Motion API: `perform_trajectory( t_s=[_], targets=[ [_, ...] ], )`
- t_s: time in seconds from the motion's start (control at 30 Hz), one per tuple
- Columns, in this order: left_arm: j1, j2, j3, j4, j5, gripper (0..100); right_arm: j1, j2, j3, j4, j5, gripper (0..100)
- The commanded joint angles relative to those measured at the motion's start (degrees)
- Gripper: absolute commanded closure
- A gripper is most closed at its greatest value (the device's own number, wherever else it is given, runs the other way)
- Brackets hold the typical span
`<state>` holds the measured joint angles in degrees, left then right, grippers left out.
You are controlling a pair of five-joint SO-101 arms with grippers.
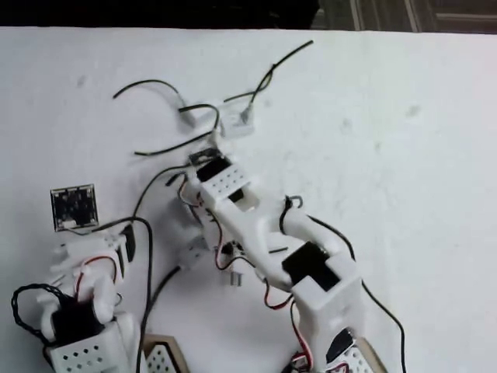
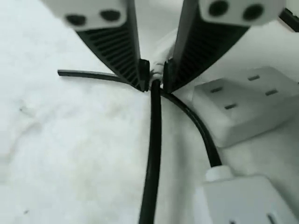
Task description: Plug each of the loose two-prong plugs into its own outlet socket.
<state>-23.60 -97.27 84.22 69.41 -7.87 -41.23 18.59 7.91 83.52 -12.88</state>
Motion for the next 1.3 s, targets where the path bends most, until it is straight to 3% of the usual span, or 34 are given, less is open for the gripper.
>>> perform_trajectory(
  t_s=[0.0, 0.33, 0.5, 0.77, 0.97, 1.17, 1.27],
  targets=[
    [-0.4, -0.48, -0.26, -1.23, -0.53, 76, -0.75, -9.71, -1.67, 3.21, 2.46, 98.1],
    [0.04, -0.48, -5.27, -2.37, 0.18, 76, -0.75, -32.84, -1.14, 9.1, 11.08, 98.1],
    [3.56, -0.48, -10.11, -2.37, 5.1, 76, -0.92, -40.04, 2.37, 8.22, 14.95, 98.1],
    [6.37, -0.48, -11.6, -1.41, 8.53, 76, -0.22, -43.12, 26.37, -10.95, 27.78, 98.1],
    [6.37, -0.48, -8.18, -1.05, 8.26, 76, 5.49, -42.24, 39.03, -29.58, 39.65, 98.1],
    [6.37, -0.48, -0.88, -9.23, 8.18, 76, 6.64, -32.13, 37.89, -32.04, 39.03, 97.5],
    [6.37, -0.48, -0.7, -9.32, 8.18, 76, 7.43, -28.44, 35.08, -30.46, 34.29, 90.4]
  ],
)
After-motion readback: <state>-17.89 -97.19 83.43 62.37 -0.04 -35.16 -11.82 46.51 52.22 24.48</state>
